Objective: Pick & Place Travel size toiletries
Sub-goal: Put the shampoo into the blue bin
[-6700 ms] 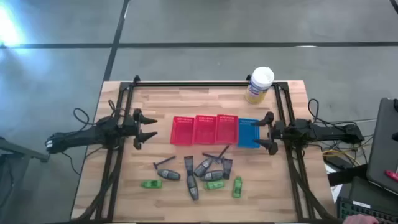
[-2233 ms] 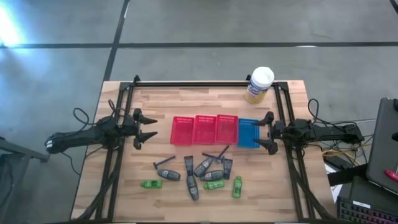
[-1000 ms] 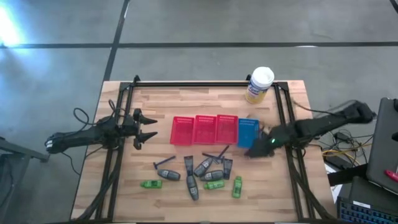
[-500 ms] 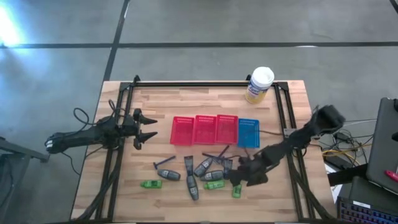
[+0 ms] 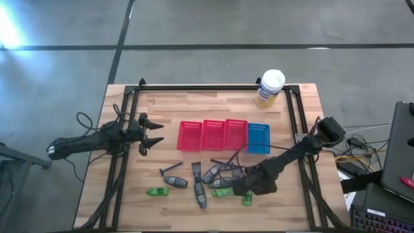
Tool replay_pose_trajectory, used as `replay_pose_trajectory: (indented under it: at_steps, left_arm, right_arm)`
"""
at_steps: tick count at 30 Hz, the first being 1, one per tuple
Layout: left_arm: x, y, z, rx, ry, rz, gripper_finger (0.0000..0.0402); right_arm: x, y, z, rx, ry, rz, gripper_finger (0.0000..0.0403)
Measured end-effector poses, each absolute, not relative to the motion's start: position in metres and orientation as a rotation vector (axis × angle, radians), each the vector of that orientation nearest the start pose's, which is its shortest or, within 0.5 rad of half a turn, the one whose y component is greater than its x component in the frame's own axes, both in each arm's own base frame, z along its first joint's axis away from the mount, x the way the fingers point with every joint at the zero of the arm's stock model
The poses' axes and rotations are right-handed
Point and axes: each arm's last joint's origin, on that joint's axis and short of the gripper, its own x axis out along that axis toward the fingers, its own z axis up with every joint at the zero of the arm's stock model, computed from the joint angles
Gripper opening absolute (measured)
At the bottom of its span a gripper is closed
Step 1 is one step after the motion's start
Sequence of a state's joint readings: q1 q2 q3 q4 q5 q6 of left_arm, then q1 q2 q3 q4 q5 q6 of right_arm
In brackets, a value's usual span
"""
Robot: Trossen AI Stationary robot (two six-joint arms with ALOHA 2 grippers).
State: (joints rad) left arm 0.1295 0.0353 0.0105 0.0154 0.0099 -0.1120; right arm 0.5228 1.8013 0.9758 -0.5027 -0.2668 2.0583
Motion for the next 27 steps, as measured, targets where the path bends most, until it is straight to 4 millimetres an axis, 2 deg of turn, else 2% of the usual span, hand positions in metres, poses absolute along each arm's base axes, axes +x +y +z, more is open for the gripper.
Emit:
replay_pose_trajectory:
  at_steps: [6, 10, 13, 15, 18, 22, 24, 27]
  left_arm:
    - [0.098, 0.013, 0.166, -0.112, 0.003, 0.12, 0.028]
    - [0.098, 0.013, 0.166, -0.113, 0.003, 0.12, 0.028]
    - [0.098, 0.013, 0.166, -0.113, 0.003, 0.12, 0.028]
    - [0.098, 0.013, 0.166, -0.113, 0.003, 0.12, 0.028]
    - [0.099, 0.012, 0.166, -0.113, 0.003, 0.119, 0.028]
    - [0.099, 0.013, 0.166, -0.113, 0.004, 0.12, 0.028]
    - [0.099, 0.013, 0.166, -0.113, 0.004, 0.12, 0.028]
    - [0.099, 0.013, 0.166, -0.113, 0.004, 0.12, 0.028]
  right_arm:
    - [0.267, 0.163, 0.133, 1.397, 1.434, -0.972, 0.022]
    - [0.264, 0.161, 0.137, 1.336, 1.441, -0.932, 0.0146]
    - [0.258, 0.155, 0.149, 1.28, 1.4, -0.943, 0.0106]
    - [0.253, 0.15, 0.168, 1.261, 1.341, -0.953, 0.0095]
    - [0.238, 0.136, 0.209, 1.233, 1.208, -0.995, 0.0098]
    - [0.212, 0.101, 0.253, 1.22, 1.04, -1.102, 0.0109]
    - [0.2, 0.079, 0.259, 1.223, 0.983, -1.168, 0.0111]
    - [0.193, 0.049, 0.251, 1.226, 0.936, -1.181, 0.0114]
